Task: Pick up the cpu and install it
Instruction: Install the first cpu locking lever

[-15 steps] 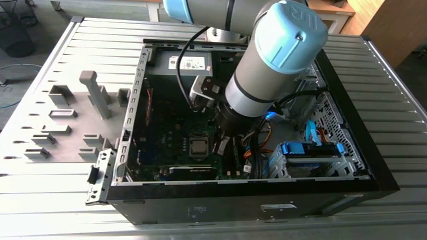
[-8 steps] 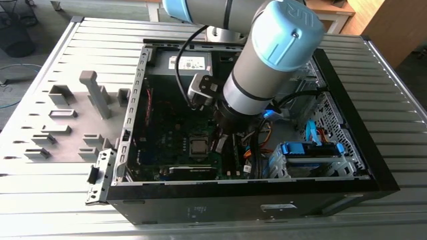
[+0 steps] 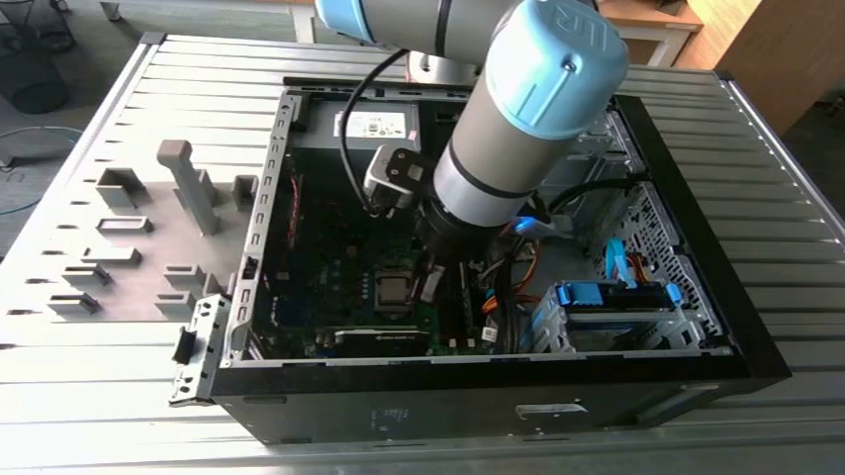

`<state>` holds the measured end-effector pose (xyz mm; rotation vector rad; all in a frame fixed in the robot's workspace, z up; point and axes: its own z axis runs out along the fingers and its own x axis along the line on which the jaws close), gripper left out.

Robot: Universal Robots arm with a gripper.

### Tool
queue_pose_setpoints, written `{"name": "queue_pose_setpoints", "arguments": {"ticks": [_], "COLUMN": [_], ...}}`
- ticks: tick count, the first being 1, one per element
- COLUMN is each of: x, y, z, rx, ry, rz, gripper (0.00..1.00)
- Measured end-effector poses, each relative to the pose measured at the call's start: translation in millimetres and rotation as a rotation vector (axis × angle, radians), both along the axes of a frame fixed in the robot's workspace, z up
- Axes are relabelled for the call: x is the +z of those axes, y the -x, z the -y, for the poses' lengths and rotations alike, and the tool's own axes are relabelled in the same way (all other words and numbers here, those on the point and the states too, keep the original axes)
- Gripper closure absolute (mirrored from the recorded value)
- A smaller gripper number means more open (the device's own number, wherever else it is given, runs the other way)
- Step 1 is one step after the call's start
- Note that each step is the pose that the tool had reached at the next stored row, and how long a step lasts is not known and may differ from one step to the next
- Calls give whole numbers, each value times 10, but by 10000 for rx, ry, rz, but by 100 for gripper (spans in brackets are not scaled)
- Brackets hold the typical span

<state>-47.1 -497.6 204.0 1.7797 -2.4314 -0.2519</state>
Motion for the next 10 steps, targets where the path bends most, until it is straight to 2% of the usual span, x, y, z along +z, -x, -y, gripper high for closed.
{"name": "queue_pose_setpoints", "arguments": {"ticks": [10], "x": [1], "y": [84], "z": [-8], "rx": [-1], "ry": [48], "rz": [174], "gripper": [89]}}
